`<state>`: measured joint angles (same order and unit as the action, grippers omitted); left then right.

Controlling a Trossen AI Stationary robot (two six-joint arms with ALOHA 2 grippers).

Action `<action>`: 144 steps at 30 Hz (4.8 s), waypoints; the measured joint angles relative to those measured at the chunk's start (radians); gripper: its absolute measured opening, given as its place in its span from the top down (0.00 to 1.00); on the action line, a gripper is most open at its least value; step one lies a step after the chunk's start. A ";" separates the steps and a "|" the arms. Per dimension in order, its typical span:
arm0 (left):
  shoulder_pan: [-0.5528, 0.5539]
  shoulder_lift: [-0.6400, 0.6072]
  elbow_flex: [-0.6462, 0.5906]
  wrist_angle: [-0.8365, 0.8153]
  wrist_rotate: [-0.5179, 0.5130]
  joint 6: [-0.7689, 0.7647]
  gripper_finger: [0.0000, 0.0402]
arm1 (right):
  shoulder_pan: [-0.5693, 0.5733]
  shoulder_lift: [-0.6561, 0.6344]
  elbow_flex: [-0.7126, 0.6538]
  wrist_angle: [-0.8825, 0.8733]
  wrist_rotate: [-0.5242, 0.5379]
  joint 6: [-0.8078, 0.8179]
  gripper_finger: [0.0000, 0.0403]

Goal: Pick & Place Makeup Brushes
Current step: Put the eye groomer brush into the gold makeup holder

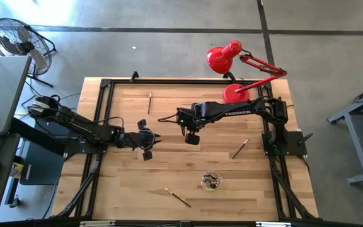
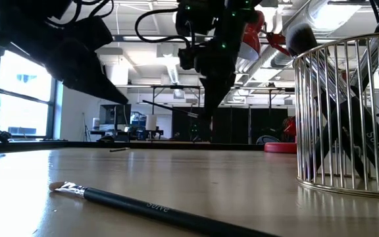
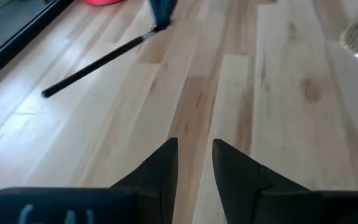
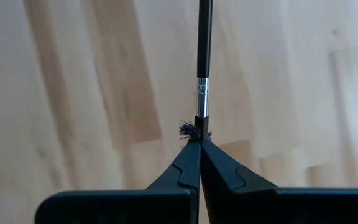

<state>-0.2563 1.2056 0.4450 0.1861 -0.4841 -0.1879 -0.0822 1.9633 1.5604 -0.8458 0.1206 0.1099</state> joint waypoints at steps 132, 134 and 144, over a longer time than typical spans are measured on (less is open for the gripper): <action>0.087 -0.148 -0.134 0.088 -0.073 0.043 0.96 | 0.219 -0.239 -0.593 0.633 0.214 0.552 0.82; 0.087 -0.146 -0.135 0.150 -0.054 0.042 0.95 | 0.229 -0.276 -0.704 0.942 0.331 0.539 0.82; 0.087 -0.048 -0.135 0.559 0.049 -0.013 0.97 | 0.243 -0.190 -0.837 1.789 0.352 0.225 0.80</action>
<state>-0.1696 1.1577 0.3096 0.7456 -0.4348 -0.2005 0.1612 1.7735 0.7232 0.9432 0.4729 0.3353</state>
